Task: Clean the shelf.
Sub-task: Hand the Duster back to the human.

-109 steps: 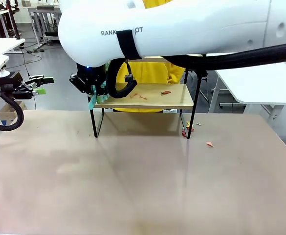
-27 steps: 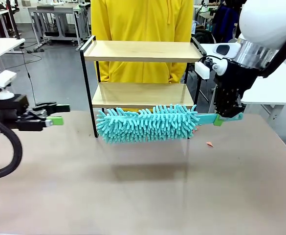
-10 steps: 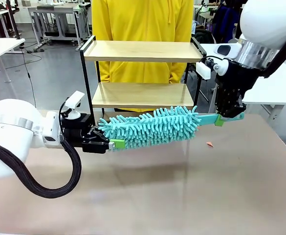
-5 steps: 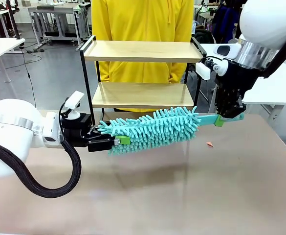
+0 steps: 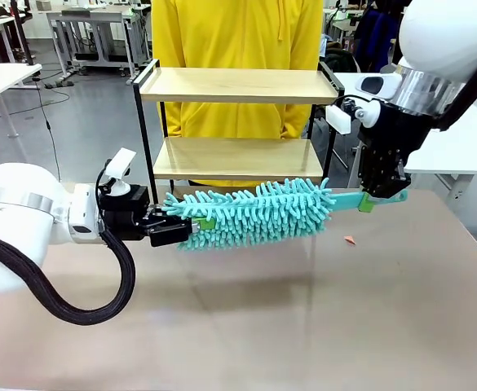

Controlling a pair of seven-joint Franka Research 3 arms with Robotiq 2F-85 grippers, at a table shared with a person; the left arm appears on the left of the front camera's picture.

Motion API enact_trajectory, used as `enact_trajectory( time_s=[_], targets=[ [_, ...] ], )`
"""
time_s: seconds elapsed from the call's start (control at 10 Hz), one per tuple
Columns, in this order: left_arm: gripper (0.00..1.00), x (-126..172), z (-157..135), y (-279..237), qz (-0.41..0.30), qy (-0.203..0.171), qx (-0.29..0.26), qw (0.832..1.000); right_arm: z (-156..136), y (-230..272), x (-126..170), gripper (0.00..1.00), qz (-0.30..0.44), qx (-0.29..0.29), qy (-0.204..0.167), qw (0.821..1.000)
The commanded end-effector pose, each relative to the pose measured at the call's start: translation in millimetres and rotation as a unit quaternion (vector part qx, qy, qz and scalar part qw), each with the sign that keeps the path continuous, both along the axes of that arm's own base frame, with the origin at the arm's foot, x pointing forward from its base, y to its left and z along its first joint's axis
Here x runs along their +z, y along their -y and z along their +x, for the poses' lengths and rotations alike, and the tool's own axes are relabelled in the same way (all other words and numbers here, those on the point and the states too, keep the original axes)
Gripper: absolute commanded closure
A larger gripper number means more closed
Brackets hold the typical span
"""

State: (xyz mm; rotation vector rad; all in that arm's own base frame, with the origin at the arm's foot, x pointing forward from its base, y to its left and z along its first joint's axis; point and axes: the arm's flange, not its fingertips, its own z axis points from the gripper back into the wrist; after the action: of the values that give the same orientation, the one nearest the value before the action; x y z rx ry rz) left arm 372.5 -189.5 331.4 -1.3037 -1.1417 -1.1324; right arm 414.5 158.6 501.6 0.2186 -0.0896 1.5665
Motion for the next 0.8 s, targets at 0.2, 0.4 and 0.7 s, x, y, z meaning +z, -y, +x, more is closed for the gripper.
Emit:
enact_trajectory(
  time_s=[0.2,0.4,0.7],
  targets=[
    [1.0,0,-3,2,0.009,0.002,-0.014,1.0,-4,6,9,0.29,0.028,0.003,-0.007,1.0],
    [1.0,0,-3,2,0.009,0.002,-0.014,1.0,-9,32,30,0.25,0.102,-0.006,-0.016,0.995],
    [1.0,0,-3,2,0.009,0.002,-0.014,1.0,-11,96,52,0.0,0.233,-0.037,-0.049,0.971]
  ],
)
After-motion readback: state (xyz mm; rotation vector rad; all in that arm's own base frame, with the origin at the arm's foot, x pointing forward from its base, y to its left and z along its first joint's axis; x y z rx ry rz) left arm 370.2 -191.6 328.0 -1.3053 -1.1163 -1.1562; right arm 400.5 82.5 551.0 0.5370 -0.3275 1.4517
